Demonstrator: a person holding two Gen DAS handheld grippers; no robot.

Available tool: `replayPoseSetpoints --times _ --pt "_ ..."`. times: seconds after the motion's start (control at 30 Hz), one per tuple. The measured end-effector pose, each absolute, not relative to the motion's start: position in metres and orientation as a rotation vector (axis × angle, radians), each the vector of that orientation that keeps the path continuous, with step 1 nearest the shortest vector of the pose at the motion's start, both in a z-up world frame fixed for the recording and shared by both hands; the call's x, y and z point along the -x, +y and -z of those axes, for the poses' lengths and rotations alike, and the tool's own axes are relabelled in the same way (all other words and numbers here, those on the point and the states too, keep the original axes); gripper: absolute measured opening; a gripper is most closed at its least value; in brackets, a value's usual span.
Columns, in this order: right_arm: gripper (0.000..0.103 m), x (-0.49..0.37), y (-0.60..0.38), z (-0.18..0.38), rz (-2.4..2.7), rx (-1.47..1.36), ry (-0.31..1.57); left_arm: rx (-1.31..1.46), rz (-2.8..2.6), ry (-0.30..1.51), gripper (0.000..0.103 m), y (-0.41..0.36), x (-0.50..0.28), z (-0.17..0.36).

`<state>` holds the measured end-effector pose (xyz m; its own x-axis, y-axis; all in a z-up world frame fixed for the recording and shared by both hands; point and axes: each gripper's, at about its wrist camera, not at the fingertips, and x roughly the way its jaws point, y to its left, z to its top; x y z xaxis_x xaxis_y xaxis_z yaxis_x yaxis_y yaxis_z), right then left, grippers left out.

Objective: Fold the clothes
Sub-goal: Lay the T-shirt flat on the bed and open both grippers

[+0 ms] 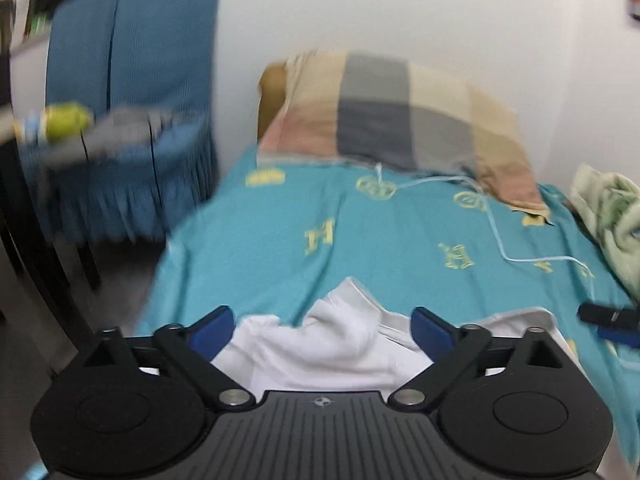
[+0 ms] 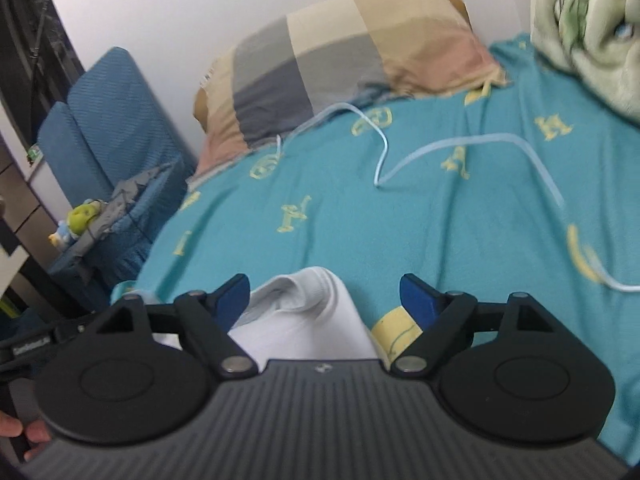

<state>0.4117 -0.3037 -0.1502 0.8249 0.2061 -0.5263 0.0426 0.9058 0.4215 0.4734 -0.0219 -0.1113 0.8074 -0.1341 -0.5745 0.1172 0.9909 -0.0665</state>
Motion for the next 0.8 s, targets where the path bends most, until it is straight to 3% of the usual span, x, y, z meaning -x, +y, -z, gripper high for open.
replayPoseSetpoints --times 0.4,0.63,0.8 --pt "0.083 -0.223 -0.357 0.083 -0.056 -0.528 0.554 0.083 0.186 0.603 0.101 -0.005 -0.26 0.052" --pt "0.066 -0.142 -0.372 0.07 -0.043 -0.54 0.602 0.093 0.194 0.609 0.1 -0.017 -0.142 0.046" --pt "0.061 -0.116 -0.361 0.077 -0.07 -0.511 0.593 0.067 0.2 0.6 0.1 -0.028 -0.096 0.057"
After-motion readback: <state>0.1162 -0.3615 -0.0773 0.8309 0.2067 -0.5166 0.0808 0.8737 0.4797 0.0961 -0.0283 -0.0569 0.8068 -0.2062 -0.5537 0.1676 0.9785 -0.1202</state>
